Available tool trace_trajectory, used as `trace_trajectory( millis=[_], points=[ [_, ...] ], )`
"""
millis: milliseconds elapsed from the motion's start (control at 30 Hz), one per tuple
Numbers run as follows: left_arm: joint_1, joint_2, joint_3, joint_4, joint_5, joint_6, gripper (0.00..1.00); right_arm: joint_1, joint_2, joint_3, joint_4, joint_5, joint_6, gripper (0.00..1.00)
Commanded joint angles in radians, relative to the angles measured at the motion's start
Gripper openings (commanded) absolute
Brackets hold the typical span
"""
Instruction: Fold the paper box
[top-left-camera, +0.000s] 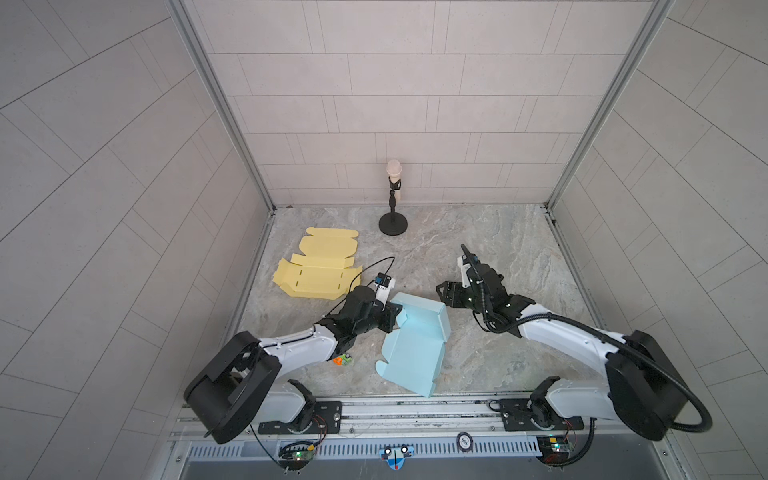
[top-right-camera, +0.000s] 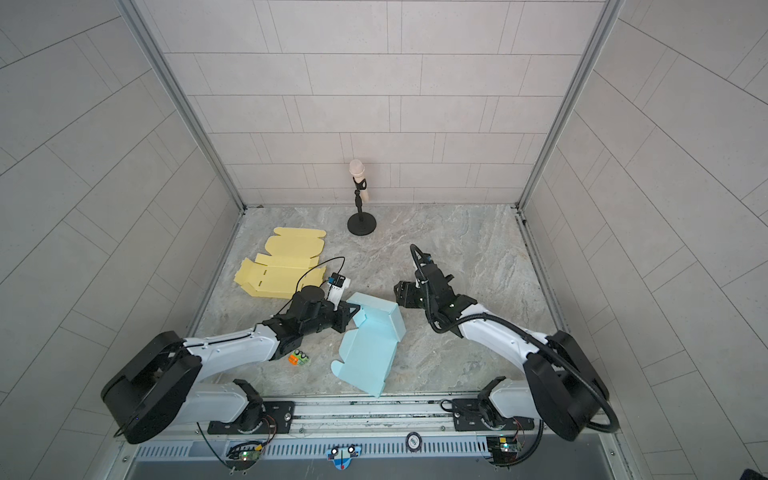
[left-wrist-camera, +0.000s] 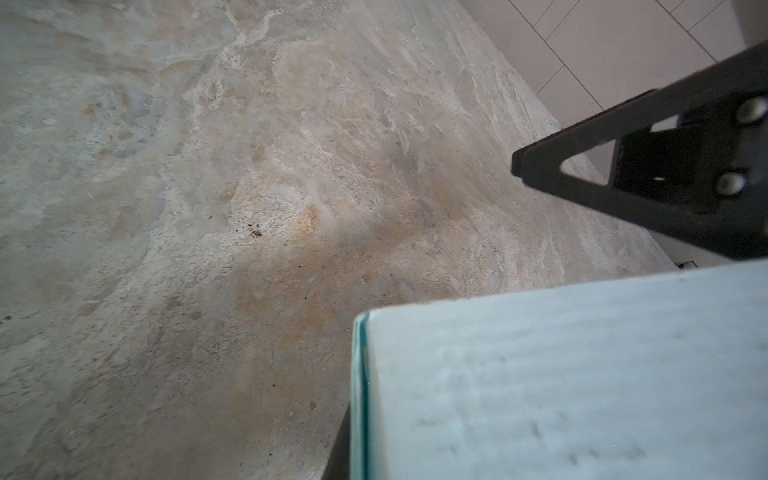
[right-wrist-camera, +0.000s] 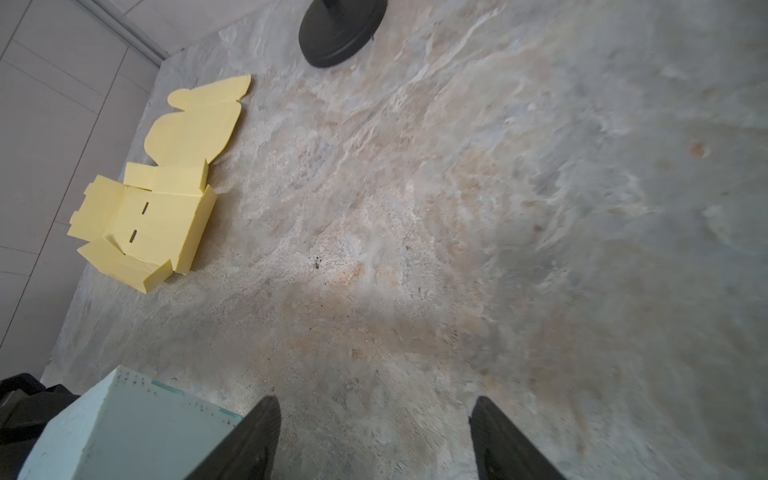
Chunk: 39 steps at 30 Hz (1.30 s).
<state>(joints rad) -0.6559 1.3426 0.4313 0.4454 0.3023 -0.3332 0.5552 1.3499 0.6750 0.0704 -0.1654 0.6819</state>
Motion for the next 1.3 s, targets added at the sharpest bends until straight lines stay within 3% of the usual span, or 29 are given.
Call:
trace_trajectory(
  millis=[0, 233, 633, 1267],
  points=[
    [-0.012, 0.012, -0.006, 0.095, -0.021, 0.035, 0.06, 0.002, 0.08, 0.039, 0.129, -0.13, 0.025, 0.74],
    [-0.017, 0.087, 0.013, 0.109, -0.074, 0.046, 0.1, 0.03, 0.201, 0.093, 0.132, -0.262, -0.016, 0.72],
    [-0.019, 0.231, 0.041, 0.18, -0.152, 0.035, 0.12, 0.052, 0.256, 0.07, 0.148, -0.327, -0.017, 0.7],
    [-0.037, 0.195, -0.006, 0.19, -0.189, 0.03, 0.28, 0.035, 0.096, 0.053, -0.028, -0.141, -0.074, 0.7]
  ],
)
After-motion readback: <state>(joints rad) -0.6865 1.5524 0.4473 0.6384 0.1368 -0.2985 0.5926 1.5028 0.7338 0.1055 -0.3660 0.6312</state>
